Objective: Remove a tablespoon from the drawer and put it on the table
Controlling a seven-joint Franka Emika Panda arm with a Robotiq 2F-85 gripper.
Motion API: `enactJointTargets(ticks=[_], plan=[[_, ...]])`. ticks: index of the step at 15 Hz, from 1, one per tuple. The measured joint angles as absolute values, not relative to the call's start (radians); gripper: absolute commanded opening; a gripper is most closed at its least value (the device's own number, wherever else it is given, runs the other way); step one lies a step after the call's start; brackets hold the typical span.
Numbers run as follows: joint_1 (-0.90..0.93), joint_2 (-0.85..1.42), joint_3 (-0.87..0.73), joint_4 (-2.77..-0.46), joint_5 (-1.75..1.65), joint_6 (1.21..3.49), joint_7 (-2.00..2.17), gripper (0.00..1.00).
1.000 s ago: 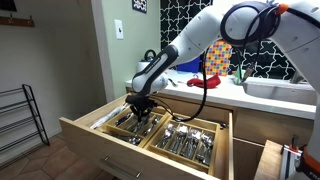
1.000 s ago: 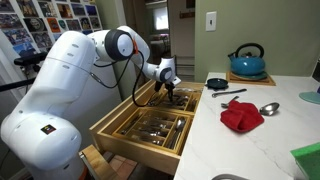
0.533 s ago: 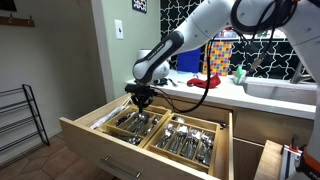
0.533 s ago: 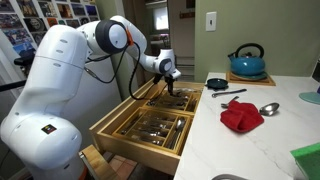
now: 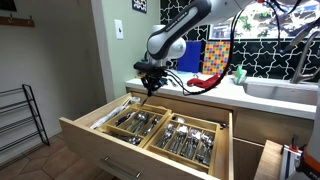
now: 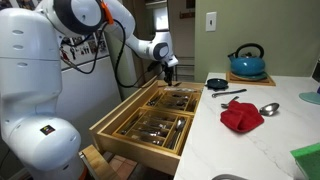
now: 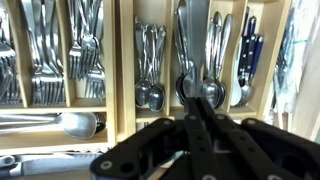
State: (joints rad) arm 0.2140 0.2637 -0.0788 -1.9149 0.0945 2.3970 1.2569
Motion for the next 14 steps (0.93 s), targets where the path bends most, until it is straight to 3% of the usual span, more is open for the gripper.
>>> enactJointTargets(ticks=[13,14], plan=[[-0.042,-0.304,-0.075,-2.421,0.128,2.541,1.588,0.02],[-0.066,-0.338,-0.074,-2.454,0.133,2.562,1.607,0.07]])
